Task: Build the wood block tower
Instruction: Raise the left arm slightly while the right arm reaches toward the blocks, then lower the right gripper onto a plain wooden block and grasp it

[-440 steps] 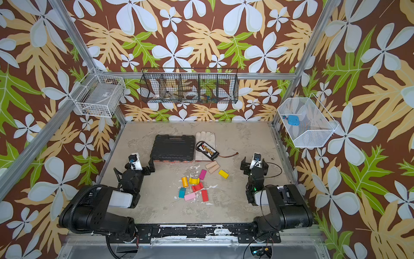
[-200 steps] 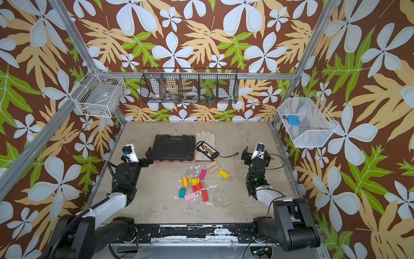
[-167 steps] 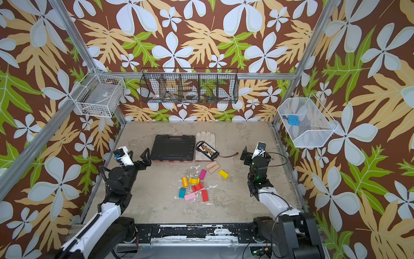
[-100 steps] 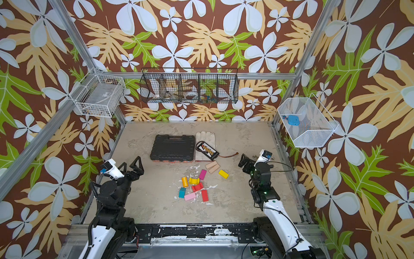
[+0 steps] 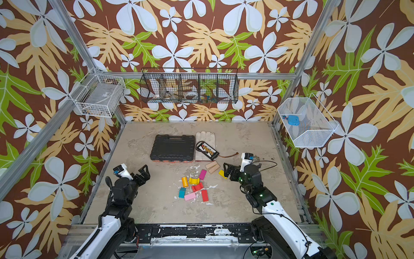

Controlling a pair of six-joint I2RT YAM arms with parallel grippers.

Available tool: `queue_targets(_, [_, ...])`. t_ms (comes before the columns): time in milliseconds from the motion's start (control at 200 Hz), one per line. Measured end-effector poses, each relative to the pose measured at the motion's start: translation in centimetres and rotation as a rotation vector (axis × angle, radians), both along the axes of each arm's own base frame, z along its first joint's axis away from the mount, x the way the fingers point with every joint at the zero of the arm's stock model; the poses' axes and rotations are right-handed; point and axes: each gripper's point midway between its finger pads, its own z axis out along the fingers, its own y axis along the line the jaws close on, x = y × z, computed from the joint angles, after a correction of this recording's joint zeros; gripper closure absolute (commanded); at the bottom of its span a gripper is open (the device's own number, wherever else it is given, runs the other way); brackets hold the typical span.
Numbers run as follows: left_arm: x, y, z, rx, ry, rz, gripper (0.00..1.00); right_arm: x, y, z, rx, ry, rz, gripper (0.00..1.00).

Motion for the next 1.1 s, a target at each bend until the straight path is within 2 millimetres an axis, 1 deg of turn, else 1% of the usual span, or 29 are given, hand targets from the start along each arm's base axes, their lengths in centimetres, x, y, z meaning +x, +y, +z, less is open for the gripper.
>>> queue_targets(60, [0.2, 0.0, -0.4, -0.002, 0.007, 0.001, 0.02, -0.2, 1.1, -0.8, -0.014, 0.038, 0.035, 0.17])
queue_targets(125, [0.3, 0.0, -0.4, -0.005, 0.006, 0.002, 0.01, -0.2, 2.3, -1.1, -0.028, 0.066, 0.069, 0.21])
queue_targets(170, [0.5, 0.0, -0.2, -0.006, -0.006, 0.002, 0.01, -0.2, 3.0, -1.3, -0.036, 0.078, 0.088, 0.22])
queue_targets(235, [0.5, 0.0, 0.1, -0.008, -0.027, 0.002, 0.01, -0.1, 3.7, -1.5, -0.048, 0.09, 0.098, 0.23])
queue_targets(350, [0.4, 0.0, 0.5, -0.01, -0.056, 0.001, 0.01, 0.0, 5.0, -2.8, -0.069, 0.14, 0.115, 0.32])
queue_targets(440, [0.2, -0.2, 0.8, -0.012, -0.084, -0.01, 0.02, 0.1, 6.4, -3.8, -0.097, 0.181, 0.144, 0.39])
queue_targets(611, [-0.3, -0.4, 1.6, -0.018, -0.139, -0.026, 0.01, 1.9, 9.0, -5.3, -0.152, 0.239, 0.169, 0.52])
queue_targets(741, [-0.4, -0.5, 2.1, -0.022, -0.17, -0.029, 0.02, 3.2, 9.6, -8.0, -0.211, 0.309, 0.155, 0.58])
queue_targets(821, [-0.4, -0.6, 2.2, -0.021, -0.177, -0.038, 0.02, 3.3, 10.5, -9.3, -0.245, 0.346, 0.168, 0.58])
queue_targets(911, [-0.4, -0.7, 2.2, -0.023, -0.179, -0.045, 0.02, 3.6, 11.0, -9.9, -0.277, 0.356, 0.164, 0.56])
queue_targets(1101, [-0.4, -0.8, 2.1, -0.024, -0.177, -0.048, 0.02, 3.9, 9.3, -10.3, -0.34, 0.356, 0.089, 0.52])
